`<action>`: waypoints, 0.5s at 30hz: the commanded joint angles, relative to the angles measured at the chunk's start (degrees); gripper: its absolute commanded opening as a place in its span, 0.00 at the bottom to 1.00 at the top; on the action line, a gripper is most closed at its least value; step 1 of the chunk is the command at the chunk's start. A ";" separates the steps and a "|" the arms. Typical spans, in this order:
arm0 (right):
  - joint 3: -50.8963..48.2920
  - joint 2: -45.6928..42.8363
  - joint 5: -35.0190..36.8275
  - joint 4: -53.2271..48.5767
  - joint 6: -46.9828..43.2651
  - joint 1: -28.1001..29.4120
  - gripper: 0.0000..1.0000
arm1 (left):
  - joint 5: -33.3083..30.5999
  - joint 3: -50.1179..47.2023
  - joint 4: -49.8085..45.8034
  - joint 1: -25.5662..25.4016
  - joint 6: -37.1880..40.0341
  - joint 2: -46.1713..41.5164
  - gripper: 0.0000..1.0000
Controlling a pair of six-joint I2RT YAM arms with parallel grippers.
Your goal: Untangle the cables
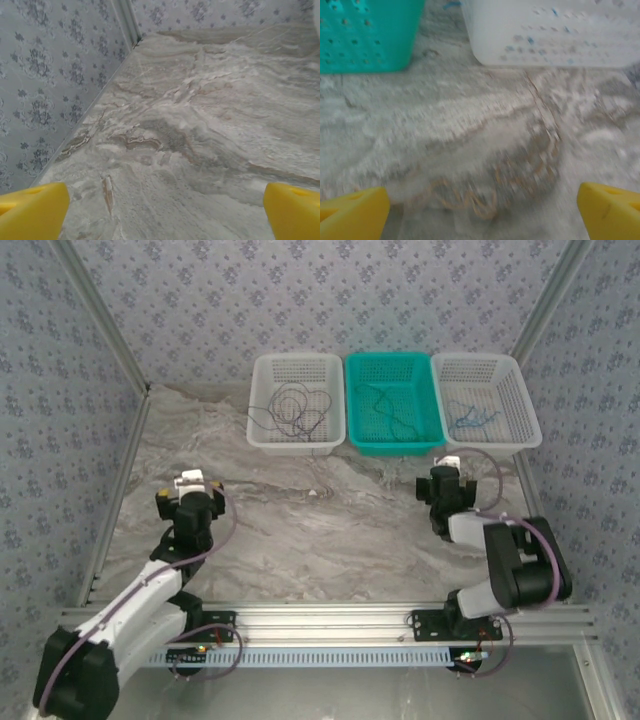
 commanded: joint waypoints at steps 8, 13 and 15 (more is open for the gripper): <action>-5.10 2.99 -13.53 23.66 -1.17 -7.90 1.00 | 19.14 1.83 34.37 10.80 7.48 27.87 0.99; -4.39 2.37 -15.08 20.86 -0.79 -8.55 1.00 | 29.39 6.54 34.89 19.60 1.25 38.88 0.99; -4.33 2.34 -15.17 20.70 -0.71 -8.58 1.00 | 31.66 5.92 38.63 19.66 2.57 40.20 0.99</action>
